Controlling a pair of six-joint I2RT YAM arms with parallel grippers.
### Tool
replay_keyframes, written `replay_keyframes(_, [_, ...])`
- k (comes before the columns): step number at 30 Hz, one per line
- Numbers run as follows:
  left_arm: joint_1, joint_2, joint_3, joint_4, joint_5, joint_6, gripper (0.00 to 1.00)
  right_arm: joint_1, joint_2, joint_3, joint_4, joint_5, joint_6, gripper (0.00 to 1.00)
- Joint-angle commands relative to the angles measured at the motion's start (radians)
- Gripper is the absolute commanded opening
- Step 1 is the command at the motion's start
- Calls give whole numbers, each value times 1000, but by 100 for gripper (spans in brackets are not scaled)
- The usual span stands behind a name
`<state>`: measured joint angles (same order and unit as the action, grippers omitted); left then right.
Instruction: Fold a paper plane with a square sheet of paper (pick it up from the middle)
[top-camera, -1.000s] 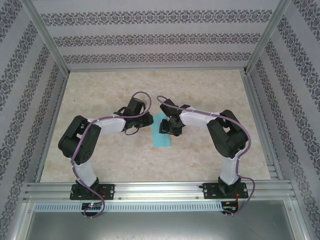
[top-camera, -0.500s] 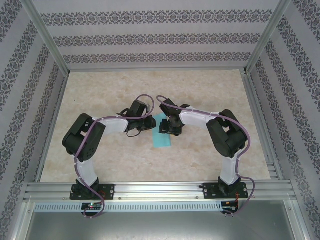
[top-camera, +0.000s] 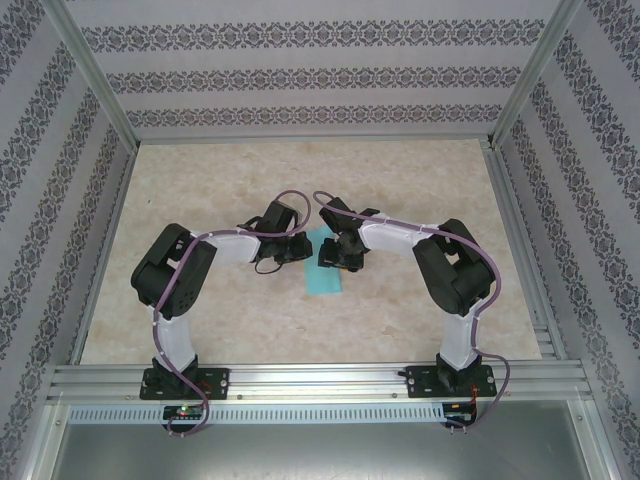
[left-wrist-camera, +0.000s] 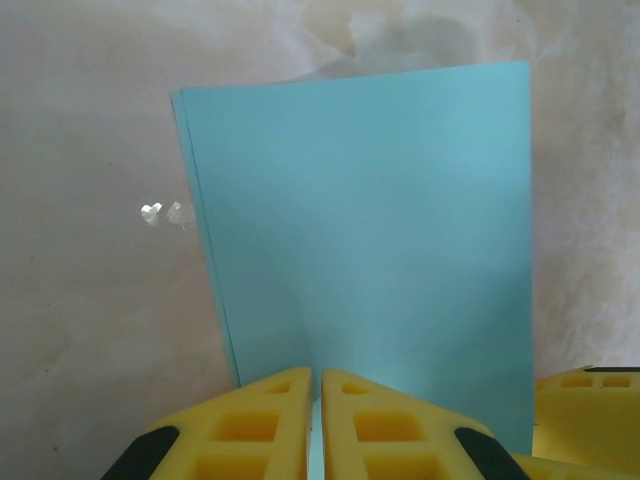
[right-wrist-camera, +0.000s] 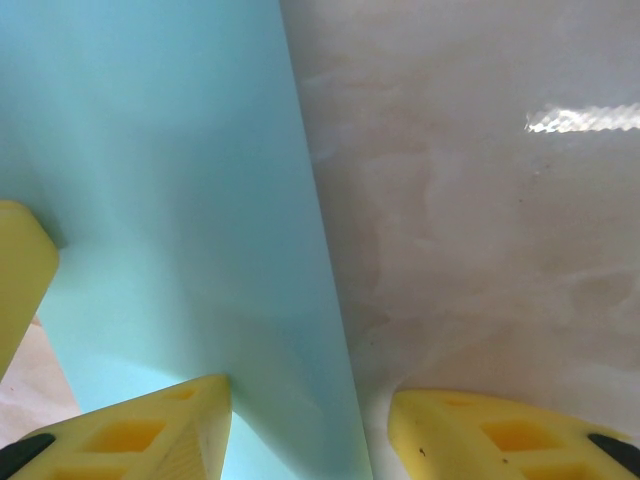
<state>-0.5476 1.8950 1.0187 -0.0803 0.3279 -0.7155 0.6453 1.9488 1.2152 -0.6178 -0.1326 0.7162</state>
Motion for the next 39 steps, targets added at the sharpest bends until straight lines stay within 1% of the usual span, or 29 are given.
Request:
replay_keyframes(1, [-15, 39, 17, -91, -27, -3, 13, -11, 178, -108, -4, 57, 6, 52])
replay_keyframes(6, [-16, 51, 13, -130, -43, -2, 12, -14, 108, -116, 26, 18, 6, 52])
replay_keyframes(12, [-15, 75, 26, -167, -46, 11, 12, -33, -67, -132, 86, -2, 3, 54])
replay_keyframes(16, [-16, 78, 25, -173, -50, 12, 12, -67, -190, -167, 132, -14, 11, 55])
replay_keyframes(18, [-16, 78, 24, -177, -54, 15, 12, -84, -239, -181, 151, -13, 9, 58])
replay_keyframes(23, [-16, 79, 20, -183, -55, 17, 12, -97, -277, -160, 178, -58, -33, 58])
replay_keyframes(26, [-17, 83, 18, -183, -54, 17, 12, -83, -261, -127, 189, -93, -49, 51])
replay_keyframes(29, [-15, 87, 16, -185, -54, 17, 12, -72, -228, -106, 214, -134, -44, 37])
replay_keyframes(31, [-16, 89, 15, -186, -55, 15, 12, -67, -205, -94, 228, -154, -39, 29])
replay_keyframes(33, [-16, 90, 17, -190, -58, 13, 12, -63, -179, -85, 243, -167, -37, 18])
replay_keyframes(34, [-16, 92, 17, -191, -59, 12, 12, -59, -167, -80, 254, -175, -37, 15])
replay_keyframes(39, [-16, 101, 17, -197, -62, 8, 12, -51, -98, -40, 260, -201, -46, 7])
